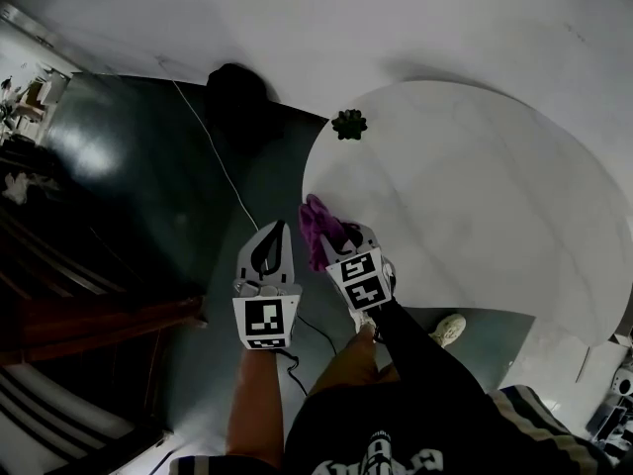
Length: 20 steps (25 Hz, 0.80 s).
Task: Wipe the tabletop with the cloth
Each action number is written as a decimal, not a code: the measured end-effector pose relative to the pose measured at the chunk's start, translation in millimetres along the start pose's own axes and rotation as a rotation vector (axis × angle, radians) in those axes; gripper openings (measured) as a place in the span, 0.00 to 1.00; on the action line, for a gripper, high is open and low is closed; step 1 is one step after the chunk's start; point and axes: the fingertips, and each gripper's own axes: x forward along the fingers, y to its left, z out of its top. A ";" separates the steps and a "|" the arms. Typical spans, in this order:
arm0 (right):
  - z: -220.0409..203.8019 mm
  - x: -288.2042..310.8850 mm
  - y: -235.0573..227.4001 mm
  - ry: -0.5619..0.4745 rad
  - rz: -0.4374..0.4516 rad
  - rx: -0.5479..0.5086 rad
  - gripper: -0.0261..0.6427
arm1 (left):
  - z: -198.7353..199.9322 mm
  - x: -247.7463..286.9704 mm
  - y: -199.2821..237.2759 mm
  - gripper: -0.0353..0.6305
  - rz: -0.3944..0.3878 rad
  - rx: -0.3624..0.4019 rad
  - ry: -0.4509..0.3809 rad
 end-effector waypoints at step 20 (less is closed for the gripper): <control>-85.2 -169.3 -166.7 0.013 -0.234 0.059 0.22 | 33.3 26.6 -185.1 0.05 -0.174 0.030 -0.001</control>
